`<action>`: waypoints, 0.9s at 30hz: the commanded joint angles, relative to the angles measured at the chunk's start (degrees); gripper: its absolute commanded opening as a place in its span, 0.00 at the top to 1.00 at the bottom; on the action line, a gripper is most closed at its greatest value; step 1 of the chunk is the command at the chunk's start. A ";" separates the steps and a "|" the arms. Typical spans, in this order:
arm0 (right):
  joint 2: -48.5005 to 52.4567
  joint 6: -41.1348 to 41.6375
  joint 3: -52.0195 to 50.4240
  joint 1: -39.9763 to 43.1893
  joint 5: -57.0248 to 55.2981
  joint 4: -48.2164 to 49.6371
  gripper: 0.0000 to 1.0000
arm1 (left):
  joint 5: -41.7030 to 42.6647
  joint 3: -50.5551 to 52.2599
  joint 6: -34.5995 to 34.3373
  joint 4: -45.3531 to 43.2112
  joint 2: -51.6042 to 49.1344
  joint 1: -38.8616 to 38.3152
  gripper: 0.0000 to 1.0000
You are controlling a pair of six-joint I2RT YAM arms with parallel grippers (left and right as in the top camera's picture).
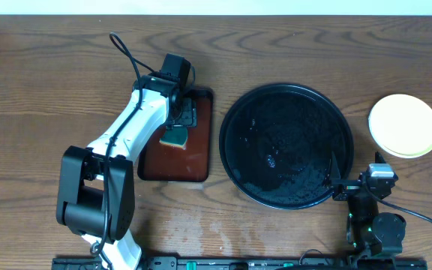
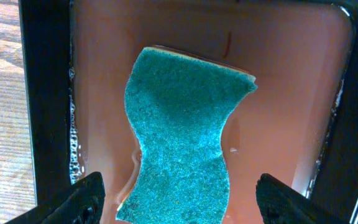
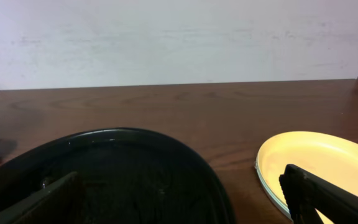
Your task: Clean dirty plates on tray and stack at the side
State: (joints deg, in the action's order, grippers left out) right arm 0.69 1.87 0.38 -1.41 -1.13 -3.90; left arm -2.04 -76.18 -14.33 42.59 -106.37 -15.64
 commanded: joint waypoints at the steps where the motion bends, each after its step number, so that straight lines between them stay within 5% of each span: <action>1: -0.42 -0.24 -0.09 -0.55 -0.79 -0.20 0.01 | -0.50 0.37 0.35 0.13 -0.39 -0.02 0.22; 27: -0.39 -0.24 -0.09 -0.55 -0.79 -0.20 0.01 | -0.50 0.37 0.35 0.15 1.07 -0.74 0.22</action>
State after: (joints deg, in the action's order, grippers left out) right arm 0.69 1.87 0.38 -1.41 -1.13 -3.90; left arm -2.02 -76.18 -14.31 42.59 -106.37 -15.88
